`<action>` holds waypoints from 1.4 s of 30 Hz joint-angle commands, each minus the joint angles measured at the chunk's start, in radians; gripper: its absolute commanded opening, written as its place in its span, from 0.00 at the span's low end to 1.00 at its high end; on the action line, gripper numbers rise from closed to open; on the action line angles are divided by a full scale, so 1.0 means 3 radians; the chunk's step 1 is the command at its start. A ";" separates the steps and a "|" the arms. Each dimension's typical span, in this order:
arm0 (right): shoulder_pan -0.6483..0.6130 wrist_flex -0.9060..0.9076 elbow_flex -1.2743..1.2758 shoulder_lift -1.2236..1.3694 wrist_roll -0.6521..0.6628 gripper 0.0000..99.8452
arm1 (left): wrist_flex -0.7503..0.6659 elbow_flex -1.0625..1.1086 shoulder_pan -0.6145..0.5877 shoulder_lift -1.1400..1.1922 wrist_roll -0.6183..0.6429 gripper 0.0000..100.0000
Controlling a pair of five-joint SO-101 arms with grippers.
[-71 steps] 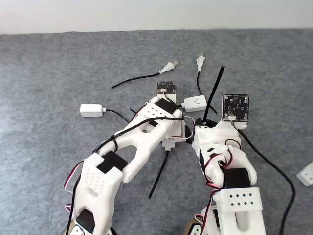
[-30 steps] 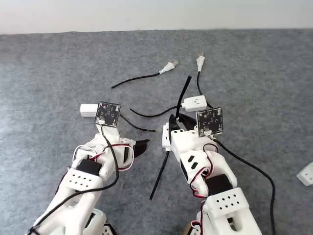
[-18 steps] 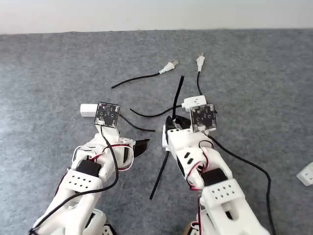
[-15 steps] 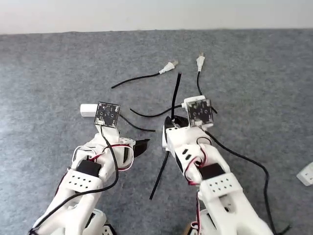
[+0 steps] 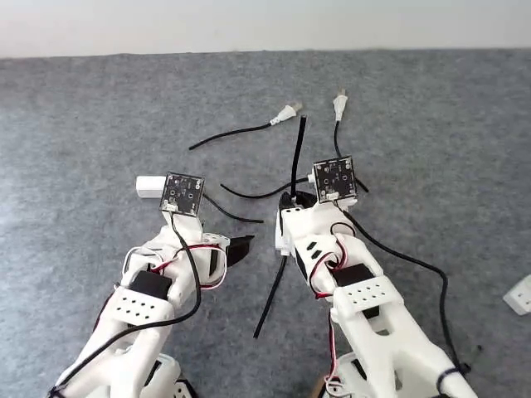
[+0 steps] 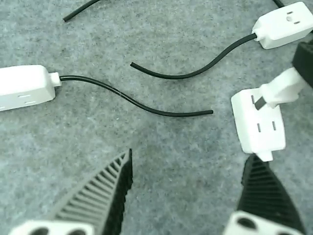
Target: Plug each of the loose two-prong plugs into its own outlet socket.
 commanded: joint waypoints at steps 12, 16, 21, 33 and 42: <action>0.0054 -0.0146 -0.0338 0.0146 0.0153 0.01 | -0.0082 0.0018 -0.0005 -0.0087 -0.0041 0.34; 0.0095 -0.0146 -0.0338 0.0151 0.0153 0.01 | -0.0082 0.0018 -0.0005 -0.0087 -0.0041 0.34; 0.0100 -0.0141 -0.0338 0.0151 0.0153 0.01 | -0.0082 0.0018 -0.0005 -0.0087 -0.0041 0.34; 0.0079 -0.0141 -0.0348 0.0151 0.0153 0.01 | -0.0082 0.0018 -0.0005 -0.0092 -0.0041 0.34; 0.0079 -0.0125 -0.0389 0.0156 0.0143 0.01 | -0.0082 0.0018 -0.0005 -0.0092 -0.0041 0.34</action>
